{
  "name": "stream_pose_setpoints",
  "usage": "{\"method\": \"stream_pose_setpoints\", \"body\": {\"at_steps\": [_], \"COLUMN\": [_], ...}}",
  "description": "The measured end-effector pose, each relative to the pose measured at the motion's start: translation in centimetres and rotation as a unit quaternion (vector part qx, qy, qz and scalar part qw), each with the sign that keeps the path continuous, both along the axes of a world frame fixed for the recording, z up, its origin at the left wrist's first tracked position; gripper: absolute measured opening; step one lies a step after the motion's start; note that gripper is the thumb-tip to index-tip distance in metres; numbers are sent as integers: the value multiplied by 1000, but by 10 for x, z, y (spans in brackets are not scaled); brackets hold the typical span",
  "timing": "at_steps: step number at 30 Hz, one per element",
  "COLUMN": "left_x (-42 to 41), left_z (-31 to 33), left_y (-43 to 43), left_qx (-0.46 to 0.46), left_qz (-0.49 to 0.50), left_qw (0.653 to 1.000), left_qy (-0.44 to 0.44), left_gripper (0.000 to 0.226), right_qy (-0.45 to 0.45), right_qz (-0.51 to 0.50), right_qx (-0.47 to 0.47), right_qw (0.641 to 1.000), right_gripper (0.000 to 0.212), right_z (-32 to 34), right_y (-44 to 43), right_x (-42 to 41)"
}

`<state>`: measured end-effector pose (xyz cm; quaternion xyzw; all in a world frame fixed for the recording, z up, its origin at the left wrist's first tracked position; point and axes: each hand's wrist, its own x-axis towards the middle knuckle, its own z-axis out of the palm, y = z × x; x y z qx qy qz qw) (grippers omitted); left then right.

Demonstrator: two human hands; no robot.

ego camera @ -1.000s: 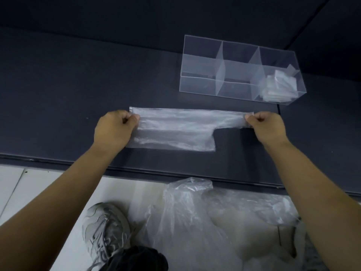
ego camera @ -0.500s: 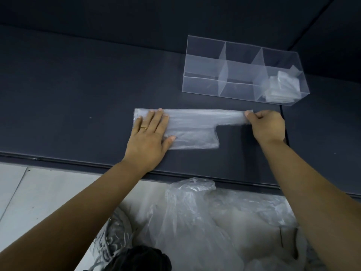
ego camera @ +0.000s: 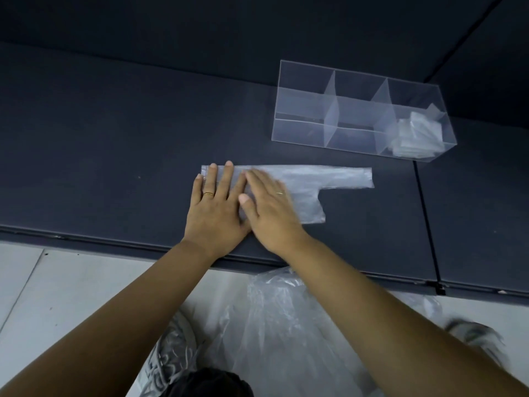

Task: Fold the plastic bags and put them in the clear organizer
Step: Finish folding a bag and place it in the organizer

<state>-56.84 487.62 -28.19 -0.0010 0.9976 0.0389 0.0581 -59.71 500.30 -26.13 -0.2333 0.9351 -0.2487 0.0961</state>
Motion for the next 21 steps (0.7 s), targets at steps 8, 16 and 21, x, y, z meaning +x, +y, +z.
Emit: {"method": "stream_pose_setpoints", "body": {"at_steps": [8, 16, 21], "left_x": [9, 26, 27], "left_z": [6, 23, 29], "left_y": [-32, -42, -2], "left_qx": [11, 75, 147], "left_qz": [20, 8, -153], "left_qw": [1000, 997, 977], "left_qy": [11, 34, 27], "left_gripper": [108, 107, 91], "right_qy": [57, 78, 9], "right_qz": [-78, -102, -63], "right_qx": [211, 56, -37], "right_qw": [973, 990, 997], "right_gripper": [71, 58, 26], "right_z": [-21, 12, 14], "right_y": [99, 126, 126], "right_x": [-39, -20, 4]}}
